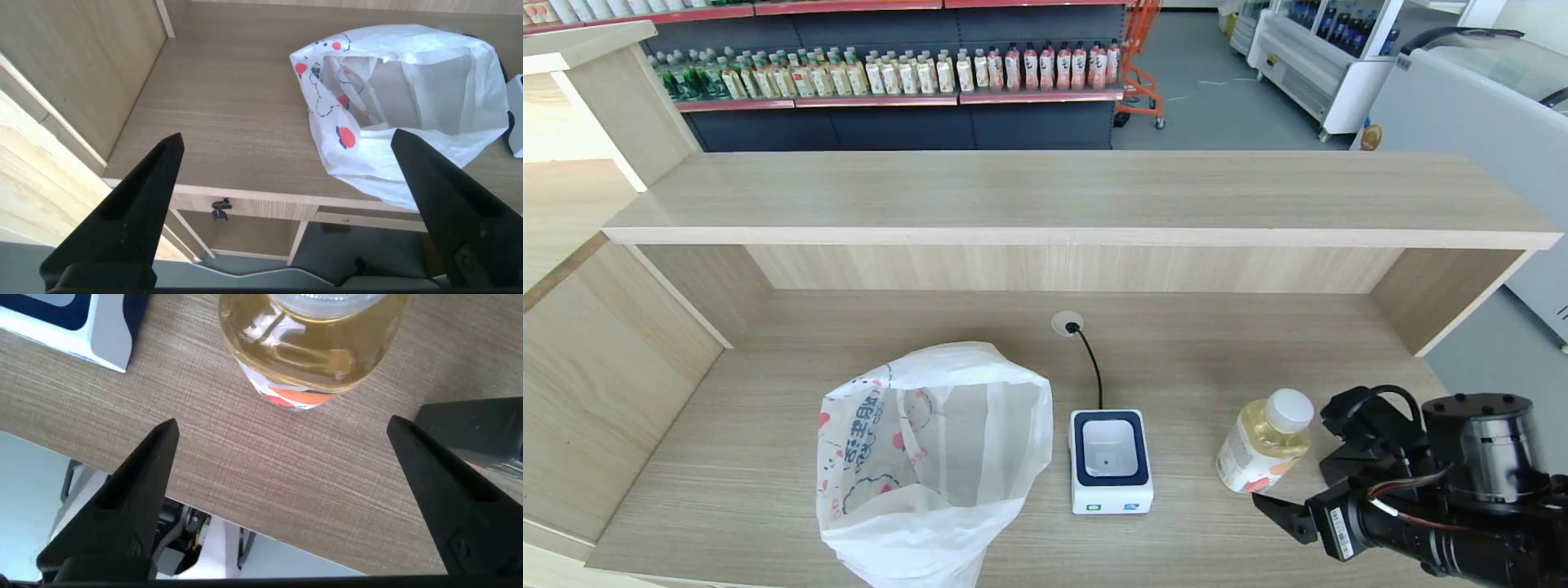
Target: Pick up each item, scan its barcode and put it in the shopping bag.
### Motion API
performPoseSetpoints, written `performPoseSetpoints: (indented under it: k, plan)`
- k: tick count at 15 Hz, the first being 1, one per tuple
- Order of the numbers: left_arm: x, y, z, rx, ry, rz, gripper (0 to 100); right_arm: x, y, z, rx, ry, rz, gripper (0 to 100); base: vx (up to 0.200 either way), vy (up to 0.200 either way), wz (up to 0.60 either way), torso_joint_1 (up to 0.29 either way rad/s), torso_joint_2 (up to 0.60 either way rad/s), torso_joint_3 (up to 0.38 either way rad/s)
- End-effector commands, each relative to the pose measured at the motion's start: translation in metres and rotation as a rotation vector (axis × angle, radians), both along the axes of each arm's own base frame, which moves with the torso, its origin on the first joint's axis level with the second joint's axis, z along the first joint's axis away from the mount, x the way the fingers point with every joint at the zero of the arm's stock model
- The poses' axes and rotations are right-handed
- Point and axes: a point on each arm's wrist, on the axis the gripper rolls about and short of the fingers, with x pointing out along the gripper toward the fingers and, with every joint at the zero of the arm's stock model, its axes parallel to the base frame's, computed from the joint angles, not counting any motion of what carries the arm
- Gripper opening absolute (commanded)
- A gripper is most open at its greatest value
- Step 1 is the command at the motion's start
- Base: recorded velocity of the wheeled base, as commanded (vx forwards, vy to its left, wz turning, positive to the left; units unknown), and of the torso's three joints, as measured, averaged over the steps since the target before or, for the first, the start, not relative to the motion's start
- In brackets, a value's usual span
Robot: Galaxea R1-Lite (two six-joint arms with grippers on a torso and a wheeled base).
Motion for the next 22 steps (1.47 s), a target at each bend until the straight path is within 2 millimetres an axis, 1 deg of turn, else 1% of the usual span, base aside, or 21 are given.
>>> performPoseSetpoints:
  k: [1, 9, 13, 17, 22]
  plan:
    - [0.000, 0.000, 0.000, 0.000, -0.001, 0.001, 100, 0.009, 0.007, -0.017, -0.038, 0.042, -0.007, 100, 0.000, 0.000, 0.00, 0.000, 0.00, 0.000]
    - [0.000, 0.000, 0.000, 0.000, -0.001, 0.001, 100, 0.030, 0.017, -0.029, -0.008, -0.045, -0.035, 100, 0.000, 0.000, 0.00, 0.000, 0.00, 0.000]
    - [0.000, 0.000, 0.000, 0.000, -0.001, 0.001, 100, 0.035, 0.026, -0.033, 0.038, -0.067, -0.032, 100, 0.000, 0.000, 0.00, 0.000, 0.00, 0.000]
    - [0.000, 0.000, 0.000, 0.000, -0.001, 0.001, 100, 0.041, 0.029, -0.037, 0.051, -0.088, -0.032, 100, 0.000, 0.000, 0.00, 0.000, 0.00, 0.000]
    - [0.000, 0.000, 0.000, 0.000, -0.001, 0.001, 100, 0.051, 0.034, -0.029, 0.076, -0.147, -0.029, 100, 0.000, 0.000, 0.00, 0.000, 0.00, 0.000]
